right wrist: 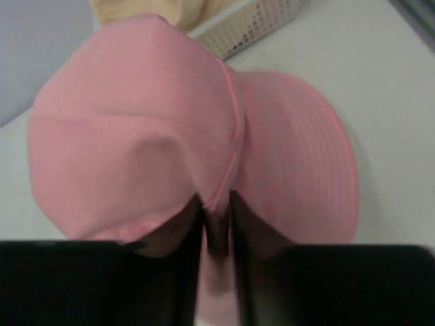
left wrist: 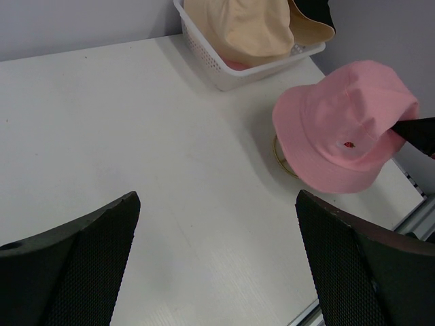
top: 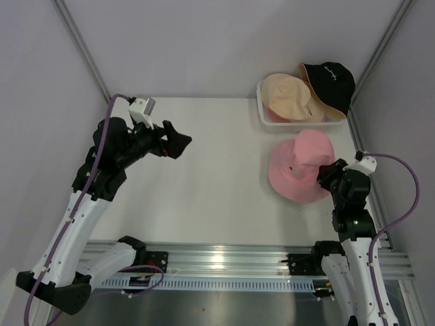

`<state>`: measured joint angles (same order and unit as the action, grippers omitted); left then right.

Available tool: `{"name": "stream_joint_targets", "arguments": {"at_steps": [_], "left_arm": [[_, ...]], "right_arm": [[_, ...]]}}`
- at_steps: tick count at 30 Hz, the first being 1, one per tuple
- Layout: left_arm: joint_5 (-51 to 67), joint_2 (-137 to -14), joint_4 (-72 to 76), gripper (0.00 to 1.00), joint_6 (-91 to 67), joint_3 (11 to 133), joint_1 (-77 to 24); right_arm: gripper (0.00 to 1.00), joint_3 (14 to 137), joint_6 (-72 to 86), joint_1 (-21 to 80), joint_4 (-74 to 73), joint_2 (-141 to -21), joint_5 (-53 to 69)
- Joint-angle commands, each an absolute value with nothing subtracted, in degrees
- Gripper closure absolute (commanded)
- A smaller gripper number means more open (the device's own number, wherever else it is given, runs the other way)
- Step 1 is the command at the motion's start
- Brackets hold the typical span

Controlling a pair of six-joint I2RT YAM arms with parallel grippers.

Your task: Stack the hats

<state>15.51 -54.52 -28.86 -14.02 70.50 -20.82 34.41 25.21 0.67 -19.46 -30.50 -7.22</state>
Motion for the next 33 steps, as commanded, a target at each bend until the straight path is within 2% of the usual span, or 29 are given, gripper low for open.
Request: {"name": "stream_joint_targets", "arguments": {"at_steps": [1, 2, 4, 5, 7, 13, 15, 19, 24, 33], "left_arm": [[16.79, -54.84, -27.86, 0.01, -14.77, 70.93, -20.48], [16.61, -54.84, -27.95, 0.00, -14.59, 70.84, -20.57], [16.00, -54.84, -28.04, 0.00, -14.33, 70.84, -20.48], [15.65, -54.93, -28.04, 0.00, -14.33, 70.93, -20.57], [15.38, -55.02, -27.95, 0.00, -14.33, 70.75, -20.48], [16.08, -57.47, -27.51, 0.00, -13.89, 71.10, -20.65], [16.00, -60.27, -27.60, 0.00, -14.24, 73.29, -20.65], [17.75, -65.29, -28.56, 0.01, -15.20, 77.42, -20.57], [19.51, -66.45, -25.85, 0.01, -16.87, 78.66, -20.74], [14.86, -66.09, -19.87, 0.01, -18.81, 79.10, -21.18]], "right_arm": [[0.62, 33.31, 26.89, 0.62, -20.65, -30.23, -10.37], [0.39, 33.75, 27.07, 0.53, -21.09, -30.23, -10.46], [0.23, 35.06, 26.28, 0.53, -22.58, -29.88, -9.58], [0.09, 37.42, 25.93, 0.53, -23.20, -29.36, -8.62], [0.01, 40.76, 24.00, 0.62, -24.78, -29.01, -6.25], [0.00, 60.00, 18.38, 0.53, -28.73, -32.34, 5.35], [0.01, 66.75, 17.06, 0.53, -30.31, -34.35, 7.46], [0.00, 72.76, 14.15, 0.61, -31.29, -36.64, 7.65], [0.01, 73.48, 11.95, 0.53, -29.80, -38.58, 3.11], [0.00, 73.12, 13.97, 0.61, -23.73, -46.92, -4.74]]}}
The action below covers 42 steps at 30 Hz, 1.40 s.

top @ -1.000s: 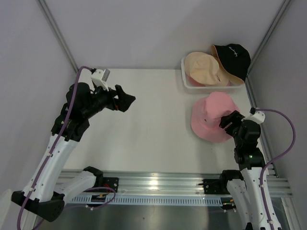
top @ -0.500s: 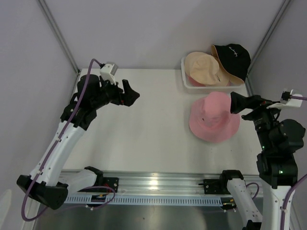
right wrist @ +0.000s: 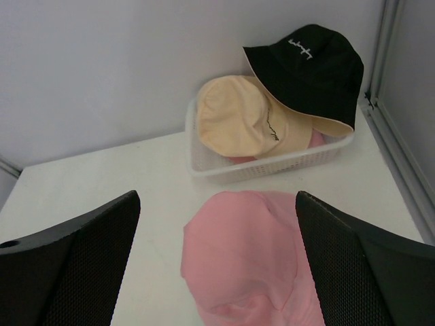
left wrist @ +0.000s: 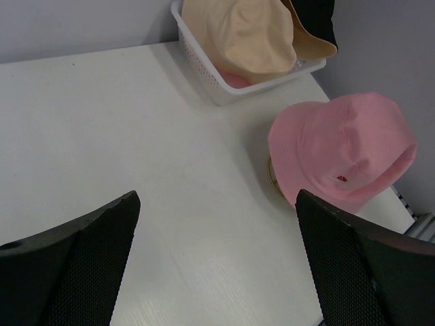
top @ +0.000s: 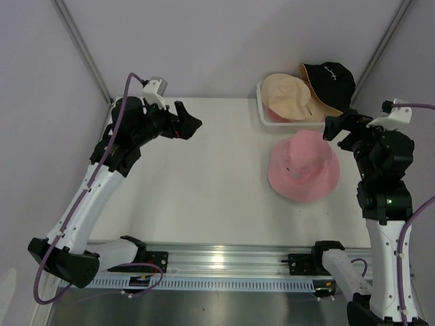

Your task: Stack the hats

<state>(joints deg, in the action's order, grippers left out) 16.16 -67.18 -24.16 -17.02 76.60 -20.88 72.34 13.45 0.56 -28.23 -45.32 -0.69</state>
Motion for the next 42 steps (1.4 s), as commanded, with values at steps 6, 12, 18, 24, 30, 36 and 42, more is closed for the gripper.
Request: {"name": "stream_joint_targets", "arguments": {"at_steps": [6, 12, 18, 24, 30, 36, 42], "left_arm": [[14.24, -66.97, -19.60, 0.01, -18.28, 79.36, -21.27], [14.32, -67.32, -20.22, 0.00, -17.14, 79.28, -21.36], [15.73, -68.73, -19.34, 0.00, -17.31, 80.24, -21.53], [15.91, -68.82, -19.69, 0.00, -16.96, 80.07, -21.97], [16.88, -67.16, -18.46, 0.01, -19.07, 76.39, -23.81], [18.89, -64.95, -13.02, 0.02, -23.29, 67.95, -25.75], [20.04, -68.46, -13.26, 0.11, -24.79, 67.41, -28.91]], "right_arm": [[0.01, 75.93, 18.10, -2.37, -21.62, -56.05, 3.33], [0.00, 76.47, 21.79, -6.67, -18.73, -61.00, 9.75], [0.01, 74.27, 24.78, -12.73, -16.26, -61.52, 12.39], [0.01, 68.30, 27.69, -17.14, -12.22, -61.26, 17.32], [0.01, 62.07, 27.16, -17.31, -10.90, -59.24, 13.28], [0.01, 57.05, 27.60, -18.02, -9.32, -60.64, 11.78], [0.01, 54.14, 26.29, -18.19, -11.24, -58.19, 8.01]]}}
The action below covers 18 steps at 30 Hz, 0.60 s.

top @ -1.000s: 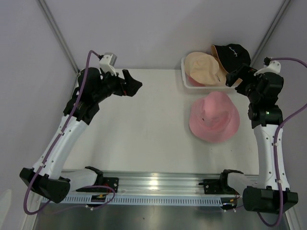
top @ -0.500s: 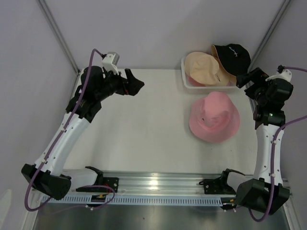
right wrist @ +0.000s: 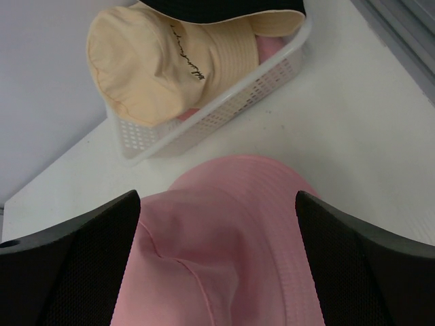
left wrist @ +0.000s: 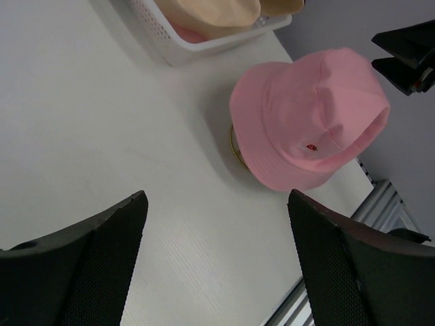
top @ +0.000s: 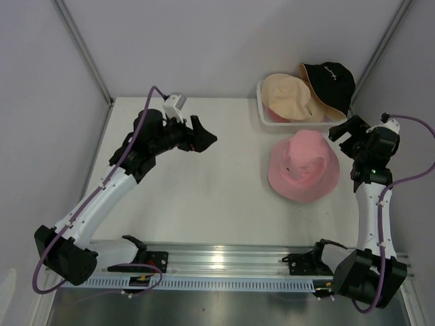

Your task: Stack the hats

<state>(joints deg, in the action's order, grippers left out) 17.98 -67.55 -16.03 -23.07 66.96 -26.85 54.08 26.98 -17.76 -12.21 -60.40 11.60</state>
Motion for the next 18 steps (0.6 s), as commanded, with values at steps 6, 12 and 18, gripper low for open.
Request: {"name": "stream_joint_targets", "arguments": {"at_steps": [6, 12, 18], "left_arm": [[21.70, -69.52, -15.29, 0.26, -22.76, 69.26, -30.94], [22.06, -66.10, -14.41, 0.42, -22.41, 66.62, -30.94], [22.76, -64.25, -13.36, 0.66, -22.32, 65.74, -31.11]], "right_arm": [[0.05, 50.37, 26.36, -18.28, -13.45, -53.26, 1.41], [0.12, 51.67, 27.77, -18.63, -15.11, -56.33, -2.89], [0.23, 49.75, 25.93, -19.68, -16.17, -58.36, -4.66]]}}
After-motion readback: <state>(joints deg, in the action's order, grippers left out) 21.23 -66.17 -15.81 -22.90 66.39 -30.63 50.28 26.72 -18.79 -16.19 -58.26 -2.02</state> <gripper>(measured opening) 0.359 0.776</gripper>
